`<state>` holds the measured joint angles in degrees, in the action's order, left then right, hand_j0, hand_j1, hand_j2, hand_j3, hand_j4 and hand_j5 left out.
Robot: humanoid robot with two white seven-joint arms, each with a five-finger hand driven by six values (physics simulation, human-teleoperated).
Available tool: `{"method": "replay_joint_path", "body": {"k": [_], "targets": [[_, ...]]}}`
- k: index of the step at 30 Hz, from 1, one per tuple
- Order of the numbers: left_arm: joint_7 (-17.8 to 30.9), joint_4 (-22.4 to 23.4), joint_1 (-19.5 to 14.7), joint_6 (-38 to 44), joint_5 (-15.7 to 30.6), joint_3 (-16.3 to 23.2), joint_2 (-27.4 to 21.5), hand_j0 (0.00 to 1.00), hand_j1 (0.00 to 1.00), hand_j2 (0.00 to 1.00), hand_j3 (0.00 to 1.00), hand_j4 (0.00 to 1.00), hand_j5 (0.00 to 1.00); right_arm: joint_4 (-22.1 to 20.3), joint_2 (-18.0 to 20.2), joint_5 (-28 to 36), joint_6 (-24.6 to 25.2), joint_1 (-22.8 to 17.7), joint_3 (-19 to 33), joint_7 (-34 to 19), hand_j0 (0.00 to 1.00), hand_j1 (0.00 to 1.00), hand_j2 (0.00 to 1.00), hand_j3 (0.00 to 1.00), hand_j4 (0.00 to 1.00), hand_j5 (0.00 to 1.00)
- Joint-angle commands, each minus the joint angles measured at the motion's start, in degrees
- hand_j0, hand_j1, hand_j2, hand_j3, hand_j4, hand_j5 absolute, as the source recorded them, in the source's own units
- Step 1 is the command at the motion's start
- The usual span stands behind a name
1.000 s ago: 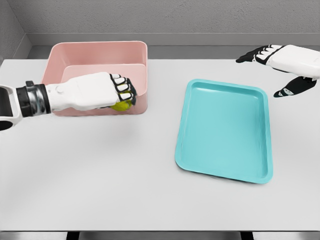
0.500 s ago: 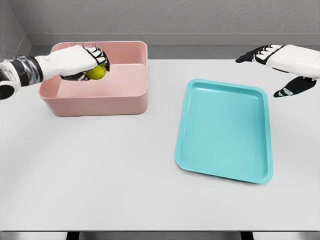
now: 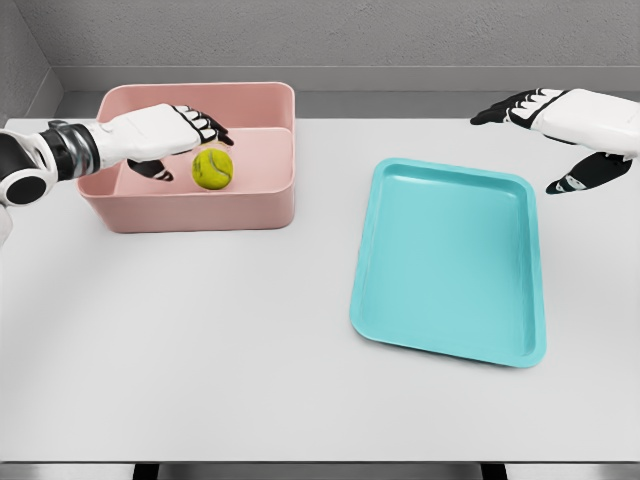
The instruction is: Put the tennis from the blue tray into the pink basket with both arms
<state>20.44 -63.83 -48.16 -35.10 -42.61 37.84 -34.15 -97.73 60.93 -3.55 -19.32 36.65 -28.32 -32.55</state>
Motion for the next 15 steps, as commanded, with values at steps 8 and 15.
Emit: {"method": "replay_joint_path", "body": {"k": [8,15], "targets": [[-0.13,-0.68,-0.09,0.1,16.15,-0.31,-6.19,1.0,1.0,1.0,1.0,1.0,1.0,-0.01,0.07,0.21,0.07,0.0,0.02,0.03,1.0,1.0,1.0,1.0,1.0,1.0],[-0.22,-0.77,-0.09,0.1,20.29,-1.1,-11.55,1.0,1.0,1.0,1.0,1.0,1.0,-0.01,0.15,0.21,0.07,0.0,0.02,0.03,1.0,1.0,1.0,1.0,1.0,1.0]]}}
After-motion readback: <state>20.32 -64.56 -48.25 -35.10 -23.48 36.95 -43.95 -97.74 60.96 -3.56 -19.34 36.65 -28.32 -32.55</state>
